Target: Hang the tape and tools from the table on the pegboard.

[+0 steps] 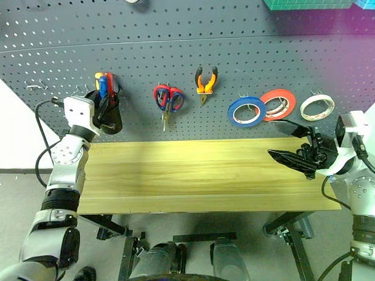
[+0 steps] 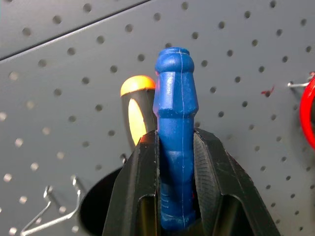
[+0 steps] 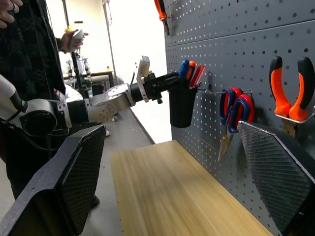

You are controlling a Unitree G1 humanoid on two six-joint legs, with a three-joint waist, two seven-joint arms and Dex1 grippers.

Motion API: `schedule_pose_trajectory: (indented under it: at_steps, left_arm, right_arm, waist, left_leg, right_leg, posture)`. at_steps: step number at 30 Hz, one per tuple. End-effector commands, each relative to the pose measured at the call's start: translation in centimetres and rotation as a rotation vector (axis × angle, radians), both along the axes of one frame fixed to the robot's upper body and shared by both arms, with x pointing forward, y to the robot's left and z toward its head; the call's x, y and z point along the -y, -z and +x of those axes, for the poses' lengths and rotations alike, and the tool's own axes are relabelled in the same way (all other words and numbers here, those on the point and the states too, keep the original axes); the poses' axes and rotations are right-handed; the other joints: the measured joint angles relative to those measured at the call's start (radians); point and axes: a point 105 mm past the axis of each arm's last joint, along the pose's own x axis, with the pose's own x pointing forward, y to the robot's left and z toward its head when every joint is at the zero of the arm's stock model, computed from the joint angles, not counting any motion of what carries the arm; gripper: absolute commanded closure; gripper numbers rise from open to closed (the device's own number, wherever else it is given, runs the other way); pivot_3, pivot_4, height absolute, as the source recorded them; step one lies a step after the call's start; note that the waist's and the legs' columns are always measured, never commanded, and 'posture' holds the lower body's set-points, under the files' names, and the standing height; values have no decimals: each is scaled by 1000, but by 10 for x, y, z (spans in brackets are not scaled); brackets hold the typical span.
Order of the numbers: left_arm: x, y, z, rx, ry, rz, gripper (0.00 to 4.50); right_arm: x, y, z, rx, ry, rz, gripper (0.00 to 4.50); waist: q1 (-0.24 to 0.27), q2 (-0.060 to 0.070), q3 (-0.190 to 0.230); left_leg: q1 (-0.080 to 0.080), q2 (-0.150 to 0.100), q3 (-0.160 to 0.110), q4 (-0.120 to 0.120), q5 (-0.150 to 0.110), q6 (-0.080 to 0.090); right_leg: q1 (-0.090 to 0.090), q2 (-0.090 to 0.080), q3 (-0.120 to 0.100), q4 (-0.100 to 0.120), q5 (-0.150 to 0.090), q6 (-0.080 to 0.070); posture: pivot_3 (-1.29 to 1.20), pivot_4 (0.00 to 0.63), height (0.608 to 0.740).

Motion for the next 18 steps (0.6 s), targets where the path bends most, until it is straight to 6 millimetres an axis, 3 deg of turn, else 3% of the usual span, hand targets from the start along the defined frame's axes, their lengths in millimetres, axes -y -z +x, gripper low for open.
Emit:
schedule_pose_trajectory:
  at_steps: [1, 8, 18]
  left_arm:
    - [-15, -10, -4, 35, -37, -37, 2554]
    - [-12, -23, -6, 79, -37, -24, 108]
    - [15, -80, -16, 250, 22, 2, 21]
  right_arm:
    - [2, -13, 0, 58, 1, -15, 0]
    - [2, -13, 2, 62, 6, -13, 0]
    - [2, -12, 5, 66, 5, -15, 0]
  waist:
    - [0, 0, 0]
    - [3, 0, 0]
    - [3, 0, 0]
  left_leg:
    - [0, 0, 0, 0, 0, 0]
    - [0, 0, 0, 0, 0, 0]
    - [0, 0, 0, 0, 0, 0]
  right_leg:
    - [0, 0, 0, 0, 0, 0]
    - [0, 0, 0, 0, 0, 0]
    - [0, 0, 0, 0, 0, 0]
  posture:
    - [-151, 89, 740]
    - [-148, 82, 740]
    - [-136, 80, 740]
